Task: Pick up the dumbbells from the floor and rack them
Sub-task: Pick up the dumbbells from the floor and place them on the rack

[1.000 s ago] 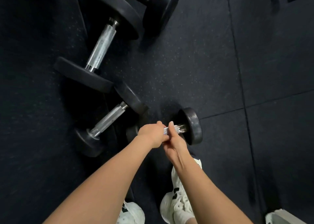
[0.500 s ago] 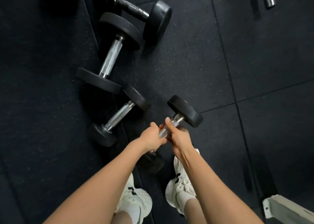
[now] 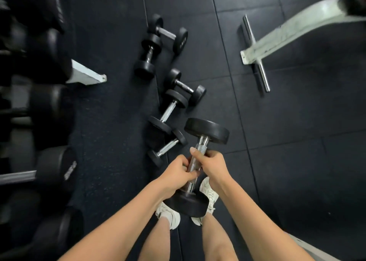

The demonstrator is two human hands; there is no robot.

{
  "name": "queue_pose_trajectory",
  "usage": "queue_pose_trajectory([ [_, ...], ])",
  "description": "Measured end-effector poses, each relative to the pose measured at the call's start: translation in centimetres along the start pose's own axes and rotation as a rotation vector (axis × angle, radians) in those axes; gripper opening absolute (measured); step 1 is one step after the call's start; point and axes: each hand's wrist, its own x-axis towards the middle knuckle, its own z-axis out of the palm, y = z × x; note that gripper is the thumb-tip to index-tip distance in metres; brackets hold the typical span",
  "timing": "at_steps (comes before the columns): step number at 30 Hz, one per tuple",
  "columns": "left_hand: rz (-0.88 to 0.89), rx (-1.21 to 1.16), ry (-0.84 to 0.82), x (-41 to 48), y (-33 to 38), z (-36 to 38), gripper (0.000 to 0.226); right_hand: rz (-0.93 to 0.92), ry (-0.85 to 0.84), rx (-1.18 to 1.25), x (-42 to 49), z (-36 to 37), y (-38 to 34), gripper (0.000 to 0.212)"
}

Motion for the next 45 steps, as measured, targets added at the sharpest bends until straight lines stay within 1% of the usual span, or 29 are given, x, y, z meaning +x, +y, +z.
queue_pose_trajectory([
  [4, 0.064, -0.074, 0.070, -10.9, 3.9, -1.4, 0.027, -0.094, -0.077, -0.068, -9.9, 1.6, -5.7, 0.014],
  [7, 0.111, -0.109, 0.162, -17.8, 5.8, -2.5, 0.026, -0.153, -0.140, -0.146, -15.9, 3.5, -8.9, 0.026],
  [9, 0.133, -0.134, 0.240, -21.6, 6.5, -3.2, 0.025, -0.187, -0.185, -0.199, -19.1, 5.0, -10.3, 0.026],
  [13, 0.133, -0.230, 0.385, -28.2, 5.8, -4.7, 0.019, -0.280, -0.301, -0.322, -24.2, 9.0, -11.3, 0.017],
  [15, 0.133, -0.299, 0.473, -30.9, 4.7, -5.6, 0.022, -0.319, -0.361, -0.400, -26.2, 11.3, -11.3, 0.018],
  [16, 0.140, -0.341, 0.512, -32.2, 4.0, -6.0, 0.028, -0.332, -0.391, -0.440, -27.1, 12.5, -11.1, 0.019],
  [18, 0.158, -0.452, 0.566, -34.3, 2.4, -7.1, 0.041, -0.367, -0.447, -0.518, -28.8, 15.2, -10.6, 0.025],
  [19, 0.165, -0.508, 0.592, -35.2, 1.4, -7.6, 0.042, -0.385, -0.477, -0.552, -29.6, 16.6, -10.2, 0.028],
  [20, 0.172, -0.555, 0.618, -36.4, 0.5, -8.2, 0.036, -0.398, -0.510, -0.585, -30.4, 18.0, -9.6, 0.030],
  [22, 0.188, -0.648, 0.666, -38.5, -1.6, -9.3, 0.018, -0.426, -0.578, -0.656, -31.9, 20.9, -8.3, 0.028],
  [23, 0.194, -0.683, 0.685, -39.4, -2.8, -9.9, 0.015, -0.440, -0.609, -0.696, -32.6, 22.4, -7.5, 0.027],
  [25, 0.184, -0.749, 0.712, -41.5, -5.0, -11.3, 0.017, -0.457, -0.661, -0.766, -34.1, 25.4, -5.8, 0.029],
  [28, 0.179, -0.844, 0.754, -44.7, -8.4, -13.3, 0.004, -0.441, -0.730, -0.826, -36.6, 29.9, -3.1, 0.029],
  [29, 0.175, -0.881, 0.786, -45.7, -9.7, -14.1, 0.005, -0.443, -0.753, -0.845, -37.6, 31.4, -2.2, 0.029],
  [32, 0.153, -0.962, 0.855, -48.0, -13.5, -16.6, 0.037, -0.441, -0.814, -0.886, -40.2, 35.9, 0.3, 0.029],
  [33, 0.154, -0.981, 0.879, -48.6, -14.8, -17.5, 0.041, -0.433, -0.833, -0.896, -40.8, 37.5, 1.1, 0.028],
  [36, 0.154, -0.997, 0.971, -50.1, -17.8, -20.4, 0.029, -0.446, -0.912, -0.939, -42.4, 42.0, 3.0, 0.025],
  [37, 0.138, -1.004, 1.001, -50.4, -18.8, -21.3, 0.032, -0.459, -0.934, -0.959, -42.9, 43.4, 3.5, 0.024],
  [39, 0.125, -1.055, 1.020, -50.8, -20.6, -23.2, 0.048, -0.469, -0.969, -0.997, -44.0, 46.1, 4.5, 0.025],
  [45, 0.090, -1.159, 1.100, -51.4, -24.2, -29.0, 0.052, -0.462, -1.044, -1.117, -44.8, 54.1, 6.5, 0.015],
])
